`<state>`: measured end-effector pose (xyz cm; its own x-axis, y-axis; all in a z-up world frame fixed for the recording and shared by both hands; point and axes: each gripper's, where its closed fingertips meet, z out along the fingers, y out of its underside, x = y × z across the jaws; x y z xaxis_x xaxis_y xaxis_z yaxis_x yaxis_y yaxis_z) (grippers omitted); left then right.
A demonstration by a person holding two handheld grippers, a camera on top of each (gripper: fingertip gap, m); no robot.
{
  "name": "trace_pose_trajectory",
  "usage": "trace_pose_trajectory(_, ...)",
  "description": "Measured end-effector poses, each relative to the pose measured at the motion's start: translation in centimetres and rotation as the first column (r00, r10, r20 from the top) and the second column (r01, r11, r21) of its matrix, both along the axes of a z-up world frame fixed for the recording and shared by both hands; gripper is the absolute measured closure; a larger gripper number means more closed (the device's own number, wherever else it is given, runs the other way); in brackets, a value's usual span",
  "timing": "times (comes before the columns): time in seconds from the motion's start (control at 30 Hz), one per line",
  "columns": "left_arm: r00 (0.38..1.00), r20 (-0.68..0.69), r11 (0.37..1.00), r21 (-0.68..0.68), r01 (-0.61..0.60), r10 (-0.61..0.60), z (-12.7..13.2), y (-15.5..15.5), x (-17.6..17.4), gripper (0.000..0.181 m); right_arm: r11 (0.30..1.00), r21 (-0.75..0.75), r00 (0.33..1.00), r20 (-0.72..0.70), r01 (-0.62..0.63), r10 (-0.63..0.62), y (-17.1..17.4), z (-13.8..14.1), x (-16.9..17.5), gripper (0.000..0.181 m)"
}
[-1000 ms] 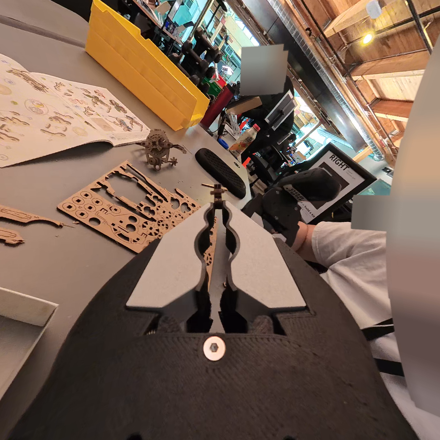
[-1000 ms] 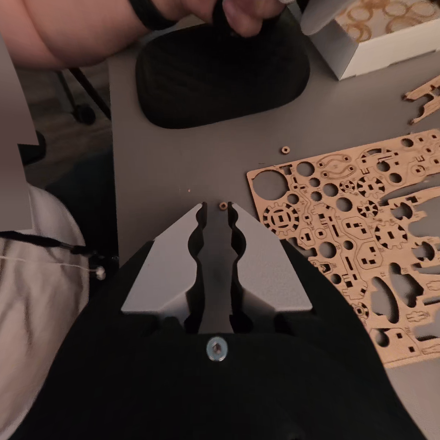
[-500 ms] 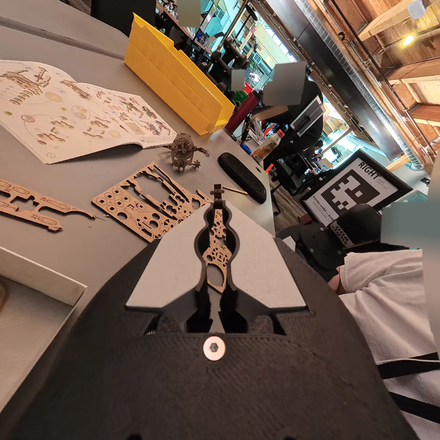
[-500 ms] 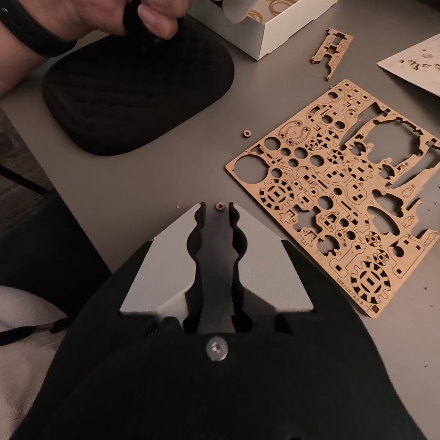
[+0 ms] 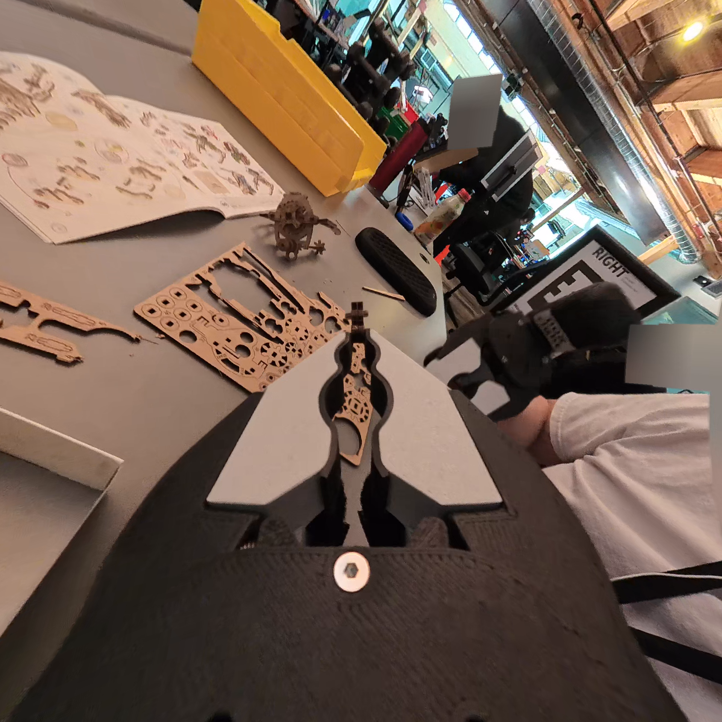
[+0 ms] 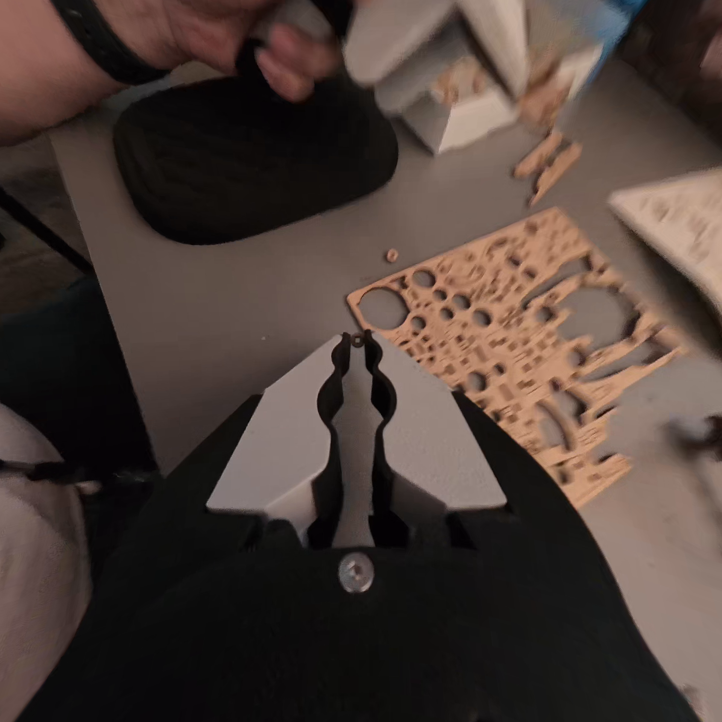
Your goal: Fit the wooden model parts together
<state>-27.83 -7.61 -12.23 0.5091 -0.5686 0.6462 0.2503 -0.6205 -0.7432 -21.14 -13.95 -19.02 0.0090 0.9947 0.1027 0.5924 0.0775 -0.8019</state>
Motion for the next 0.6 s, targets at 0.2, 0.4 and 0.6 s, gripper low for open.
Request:
trace_pose_trajectory(0.2,1.000,-0.009,0.996,-0.086,0.029,-0.030,-1.3,-0.3,0.4,0.177,0.934,0.315,0.959,-0.168,-0.168,0.230,4.3,6.1,-1.0,0.176)
trace_pose_trajectory(0.4,1.000,-0.001,0.986,-0.161,0.030,-0.031,-2.6,0.0,0.0,0.177,0.837,0.472,0.910,-0.150,-0.277,0.386,6.5,7.5,-3.8,0.175)
trace_pose_trajectory(0.6,0.999,0.038,0.986,-0.166,0.023,-0.016,-2.4,0.4,-0.6,0.177,0.816,0.486,0.897,-0.133,-0.312,0.422,7.1,6.5,-6.2,0.176)
